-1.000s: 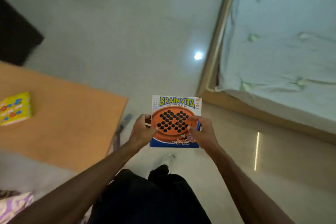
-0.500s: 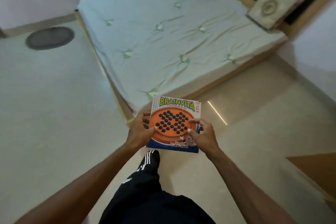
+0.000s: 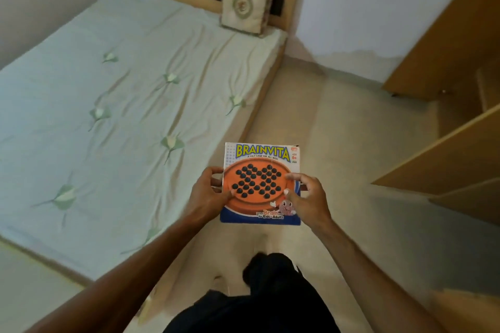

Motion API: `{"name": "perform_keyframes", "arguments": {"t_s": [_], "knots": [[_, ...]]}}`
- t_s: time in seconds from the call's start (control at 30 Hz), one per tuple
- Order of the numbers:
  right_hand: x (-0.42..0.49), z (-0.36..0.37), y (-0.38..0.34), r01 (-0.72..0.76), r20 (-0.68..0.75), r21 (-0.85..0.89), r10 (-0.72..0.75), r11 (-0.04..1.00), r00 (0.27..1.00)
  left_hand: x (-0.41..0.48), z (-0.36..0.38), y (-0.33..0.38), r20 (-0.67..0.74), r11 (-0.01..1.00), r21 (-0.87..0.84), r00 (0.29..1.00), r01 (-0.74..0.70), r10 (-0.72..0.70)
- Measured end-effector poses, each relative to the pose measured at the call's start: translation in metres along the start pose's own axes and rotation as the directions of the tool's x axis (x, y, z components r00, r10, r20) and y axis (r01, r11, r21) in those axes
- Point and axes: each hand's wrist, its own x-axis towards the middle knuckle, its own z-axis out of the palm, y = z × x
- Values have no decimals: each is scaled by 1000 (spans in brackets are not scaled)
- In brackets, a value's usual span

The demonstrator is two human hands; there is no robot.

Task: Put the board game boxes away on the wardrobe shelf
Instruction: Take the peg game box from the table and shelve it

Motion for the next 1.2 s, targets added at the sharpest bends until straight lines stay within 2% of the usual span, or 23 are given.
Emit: {"name": "perform_keyframes", "arguments": {"t_s": [0.1, 0.33, 0.5, 0.7, 0.83, 1.0, 1.2], "knots": [[66, -22, -1, -35, -87, 18, 36, 999, 996, 72, 28, 40, 58, 999, 34, 998, -35, 33], [209, -91, -22, -38, -135, 49, 44, 998, 990, 211, 87, 147, 126, 992, 53, 986, -117, 109], [306, -152, -40, -46, -221, 60, 59, 997, 973, 307, 138, 226, 188, 983, 56, 969, -172, 159], [435, -222, -45, -92, -332, 68, 110, 993, 937, 437, 216, 309, 239, 951, 52, 928, -305, 285], [518, -268, -50, -97, -414, 80, 122, 992, 902, 526, 271, 366, 337, 943, 65, 897, -325, 286], [598, -329, -54, -135, -518, 163, 201, 977, 831, 619, 345, 454, 493, 912, 83, 812, -401, 312], [659, -414, -39, -174, -651, 275, 316, 946, 691, 681, 459, 553, 650, 825, 95, 663, -557, 373]]}}
